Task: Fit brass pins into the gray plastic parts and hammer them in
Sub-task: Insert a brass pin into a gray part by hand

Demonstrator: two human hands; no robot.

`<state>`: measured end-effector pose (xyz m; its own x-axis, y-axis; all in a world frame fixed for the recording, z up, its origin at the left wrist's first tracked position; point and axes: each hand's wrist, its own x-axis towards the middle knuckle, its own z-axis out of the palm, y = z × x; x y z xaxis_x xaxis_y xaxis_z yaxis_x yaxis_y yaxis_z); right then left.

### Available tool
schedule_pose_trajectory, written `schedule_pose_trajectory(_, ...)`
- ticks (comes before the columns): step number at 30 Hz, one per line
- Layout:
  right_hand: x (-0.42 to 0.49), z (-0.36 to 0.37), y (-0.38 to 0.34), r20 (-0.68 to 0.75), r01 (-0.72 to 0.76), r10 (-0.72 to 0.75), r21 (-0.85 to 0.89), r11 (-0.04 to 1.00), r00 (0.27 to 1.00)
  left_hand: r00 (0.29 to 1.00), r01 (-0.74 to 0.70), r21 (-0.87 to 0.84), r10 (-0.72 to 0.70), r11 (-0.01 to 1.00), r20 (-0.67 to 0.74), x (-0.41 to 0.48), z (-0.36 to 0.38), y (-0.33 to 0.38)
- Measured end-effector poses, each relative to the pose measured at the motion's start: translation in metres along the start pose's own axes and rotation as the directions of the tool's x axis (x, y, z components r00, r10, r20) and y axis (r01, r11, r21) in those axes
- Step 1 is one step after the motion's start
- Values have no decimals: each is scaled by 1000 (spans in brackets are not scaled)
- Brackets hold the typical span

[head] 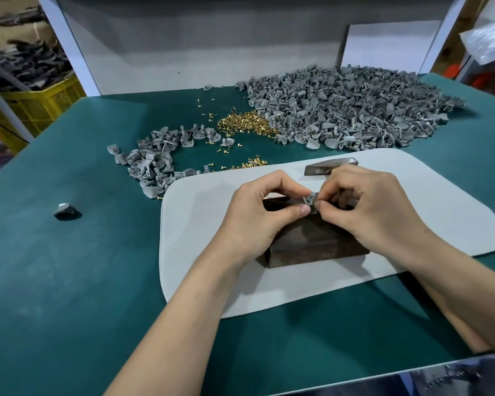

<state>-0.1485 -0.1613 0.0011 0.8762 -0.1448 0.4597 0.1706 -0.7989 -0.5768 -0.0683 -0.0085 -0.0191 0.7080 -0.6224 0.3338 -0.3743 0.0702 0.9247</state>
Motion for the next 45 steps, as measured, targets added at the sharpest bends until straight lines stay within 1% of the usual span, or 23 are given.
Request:
schedule_pose_trajectory(2, 1, -1, 3, 29, -2, 1, 37, 999, 1000, 1000, -9, 14, 9, 1000, -7, 0, 0, -1)
schedule_pose_trajectory(4, 2, -3, 6, 65, -4, -1, 74, 997, 998, 1000, 4, -1, -4, 1000, -4, 0, 0, -1)
schedule_pose_trajectory(6, 3, -3, 7, 72, 4, -10, 94, 996, 997, 1000, 18, -21, -18, 1000, -1, 1, 0, 0)
schedule_pose_trajectory(14, 4, -5, 8, 90, 81, -87, 69, 994, 992, 1000, 21, -30, -21, 999, -2, 1, 0, -1)
schedule_pose_trajectory(17, 4, -5, 8, 92, 124, -127, 35, 992, 988, 1000, 13, -17, -13, 1000, -4, 0, 1, -1)
schedule_pose_trajectory(24, 9, -5, 11, 122, 190, -192, 29, 981, 974, 1000, -12, 18, 12, 1000, -6, 0, 0, -3)
schedule_pose_trajectory(30, 9, -5, 11, 131, 151, -162, 88, 985, 978, 1000, -20, 19, 21, 1000, -15, -1, 1, -1)
schedule_pose_trajectory(32, 12, -6, 12, 168, 75, -95, 122, 990, 981, 999, -23, 28, 24, 999, -26, 0, 2, -1)
schedule_pose_trajectory(33, 13, -7, 13, 182, 20, -51, 169, 985, 982, 999, -19, 17, 20, 1000, -36, 0, 2, 0)
schedule_pose_trajectory(35, 14, -7, 12, 192, -69, 14, 282, 957, 981, 998, 1, -40, -4, 999, -63, 1, 1, 1)
schedule_pose_trajectory(36, 14, -8, 11, 191, -91, 31, 311, 946, 981, 997, 9, -67, -15, 998, -79, 1, 1, 2)
schedule_pose_trajectory(41, 15, -7, 7, 139, -103, 65, 289, 952, 988, 993, 18, -137, -33, 990, -111, 2, -2, 3)
schedule_pose_trajectory(45, 12, -5, 5, 115, -75, 43, 293, 953, 992, 995, 22, -125, -33, 992, -89, 1, 0, 3)
